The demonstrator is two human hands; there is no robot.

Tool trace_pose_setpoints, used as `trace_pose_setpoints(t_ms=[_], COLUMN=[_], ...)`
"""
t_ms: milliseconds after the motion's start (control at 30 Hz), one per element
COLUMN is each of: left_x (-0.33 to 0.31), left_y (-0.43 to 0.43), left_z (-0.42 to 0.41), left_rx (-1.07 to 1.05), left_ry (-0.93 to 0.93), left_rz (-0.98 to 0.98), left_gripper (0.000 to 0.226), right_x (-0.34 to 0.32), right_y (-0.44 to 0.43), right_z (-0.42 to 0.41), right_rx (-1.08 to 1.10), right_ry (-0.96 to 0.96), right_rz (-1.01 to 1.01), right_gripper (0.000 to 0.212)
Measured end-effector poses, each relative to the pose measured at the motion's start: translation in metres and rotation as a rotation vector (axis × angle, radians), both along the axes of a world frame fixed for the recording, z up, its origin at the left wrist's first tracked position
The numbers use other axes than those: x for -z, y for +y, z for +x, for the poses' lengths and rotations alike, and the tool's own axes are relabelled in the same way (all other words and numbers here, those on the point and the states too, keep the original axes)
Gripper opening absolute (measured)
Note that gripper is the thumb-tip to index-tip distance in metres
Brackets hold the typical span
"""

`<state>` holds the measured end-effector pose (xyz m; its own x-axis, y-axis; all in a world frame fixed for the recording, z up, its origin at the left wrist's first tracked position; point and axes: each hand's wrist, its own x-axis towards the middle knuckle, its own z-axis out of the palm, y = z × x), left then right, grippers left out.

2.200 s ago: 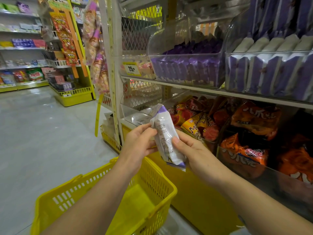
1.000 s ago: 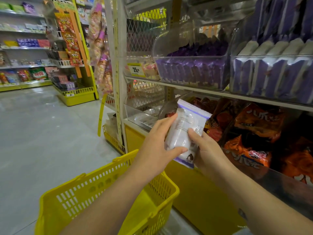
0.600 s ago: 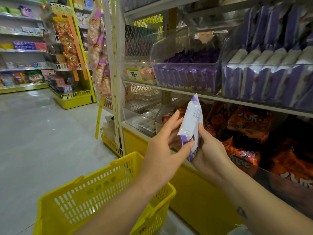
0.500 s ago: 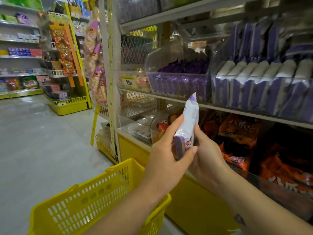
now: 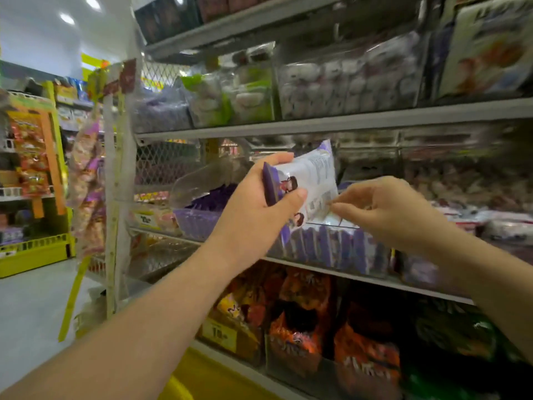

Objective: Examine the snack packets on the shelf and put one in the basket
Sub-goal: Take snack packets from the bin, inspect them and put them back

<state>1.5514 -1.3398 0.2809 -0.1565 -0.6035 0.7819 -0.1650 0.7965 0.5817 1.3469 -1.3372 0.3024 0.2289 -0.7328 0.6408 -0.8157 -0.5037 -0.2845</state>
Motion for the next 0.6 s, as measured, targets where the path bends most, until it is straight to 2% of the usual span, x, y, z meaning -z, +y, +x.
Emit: trace_pose_setpoints(t_ms=[167,233,333,400,500,600], left_x=[-0.026,-0.029,-0.033,-0.036,-0.039,-0.034], left_y=[-0.018,-0.026,-0.039,-0.048,-0.059,-0.073], left_z=[-0.052,-0.07,-0.092,-0.102,-0.116,-0.131], left_rx=[0.039,0.059,0.105,0.103,0.089,0.002], left_ry=[0.003,0.009,0.032,0.017,-0.076,-0.207], left_rz=[0.188,0.286,0.423,0.477,0.485,0.375], left_gripper=[0.032,0.029,0.023,0.018,0.008,0.011], right_x=[-0.037,-0.045,-0.051,-0.053,-0.057,-0.06], right_y=[-0.008,-0.016,-0.027,-0.031,-0.036,-0.043], right_z=[-0.059,-0.075,-0.09,-0.096,-0.098,-0.099], right_rx=[0.242,0.248,0.176,0.132,0.119,0.117], right_ry=[0.158,0.211,0.333,0.395,0.475,0.494], right_rz=[-0.141,-0.078,0.119,0.151,0.096,0.089], right_gripper=[0.013,0.014,0.018,0.02,0.022,0.023])
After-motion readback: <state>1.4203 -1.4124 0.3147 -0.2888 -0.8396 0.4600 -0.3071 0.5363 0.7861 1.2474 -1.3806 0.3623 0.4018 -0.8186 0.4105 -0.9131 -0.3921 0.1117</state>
